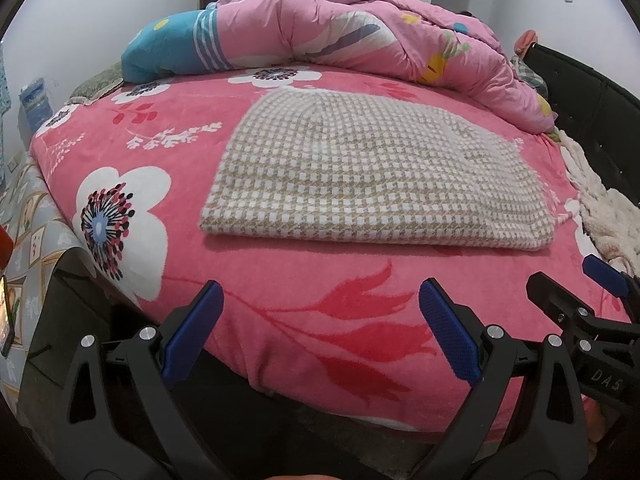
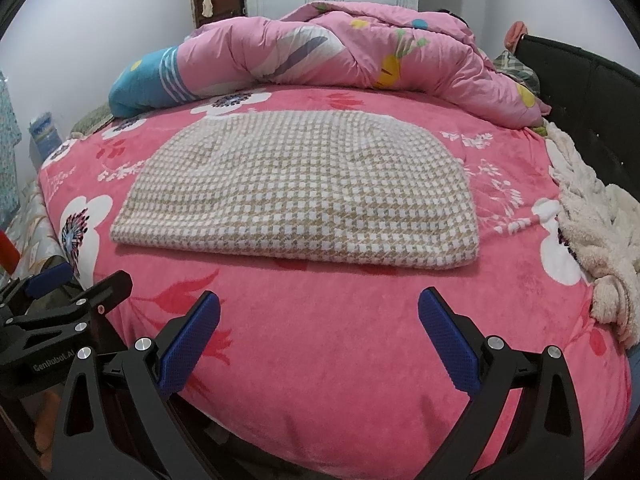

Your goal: Fold large clothes

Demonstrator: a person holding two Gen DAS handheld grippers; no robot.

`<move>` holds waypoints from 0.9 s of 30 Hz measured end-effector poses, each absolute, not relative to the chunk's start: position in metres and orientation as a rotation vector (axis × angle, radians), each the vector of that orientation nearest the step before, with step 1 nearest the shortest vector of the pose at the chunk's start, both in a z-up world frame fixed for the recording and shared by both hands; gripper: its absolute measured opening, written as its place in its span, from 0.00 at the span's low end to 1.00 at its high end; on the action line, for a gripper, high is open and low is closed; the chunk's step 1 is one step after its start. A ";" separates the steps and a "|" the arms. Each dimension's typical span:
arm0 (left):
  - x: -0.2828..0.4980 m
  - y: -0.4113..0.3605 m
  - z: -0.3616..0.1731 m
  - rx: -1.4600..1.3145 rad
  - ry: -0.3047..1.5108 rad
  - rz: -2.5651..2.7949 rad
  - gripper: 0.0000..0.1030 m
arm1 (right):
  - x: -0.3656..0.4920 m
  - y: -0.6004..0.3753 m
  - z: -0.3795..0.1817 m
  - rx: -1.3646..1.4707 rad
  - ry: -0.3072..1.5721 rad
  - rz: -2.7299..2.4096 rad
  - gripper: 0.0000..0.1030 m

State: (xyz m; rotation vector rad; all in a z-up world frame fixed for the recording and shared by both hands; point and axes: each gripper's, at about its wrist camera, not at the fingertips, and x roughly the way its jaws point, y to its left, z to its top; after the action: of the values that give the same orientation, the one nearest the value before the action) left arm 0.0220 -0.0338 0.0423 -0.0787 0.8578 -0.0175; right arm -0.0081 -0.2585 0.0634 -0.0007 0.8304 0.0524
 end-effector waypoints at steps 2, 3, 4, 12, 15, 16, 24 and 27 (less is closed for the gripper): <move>0.022 -0.034 0.042 -0.078 0.857 -0.018 0.92 | -0.008 -0.259 0.063 0.000 0.830 0.051 0.94; 0.022 -0.034 0.042 -0.079 0.857 -0.018 0.92 | -0.008 -0.260 0.064 0.000 0.830 0.052 0.94; 0.022 -0.034 0.042 -0.080 0.858 -0.018 0.92 | -0.008 -0.260 0.064 0.000 0.830 0.052 0.94; 0.022 -0.034 0.042 -0.078 0.857 -0.019 0.92 | -0.009 -0.262 0.065 0.005 0.826 0.049 0.94; 0.022 -0.034 0.042 -0.083 0.859 -0.019 0.92 | -0.009 -0.263 0.066 0.005 0.826 0.047 0.94; 0.022 -0.034 0.042 -0.082 0.859 -0.019 0.92 | -0.009 -0.263 0.066 0.005 0.826 0.047 0.94; 0.022 -0.033 0.042 -0.081 0.858 -0.018 0.92 | -0.007 -0.261 0.064 0.000 0.837 0.053 0.94; 0.022 -0.033 0.042 -0.079 0.856 -0.017 0.92 | -0.007 -0.261 0.064 -0.004 0.836 0.056 0.94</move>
State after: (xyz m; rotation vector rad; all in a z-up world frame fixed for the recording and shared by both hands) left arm 0.0219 -0.0333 0.0425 -0.0788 0.8561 -0.0170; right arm -0.0070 -0.2606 0.0640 -0.0043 0.8361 0.0563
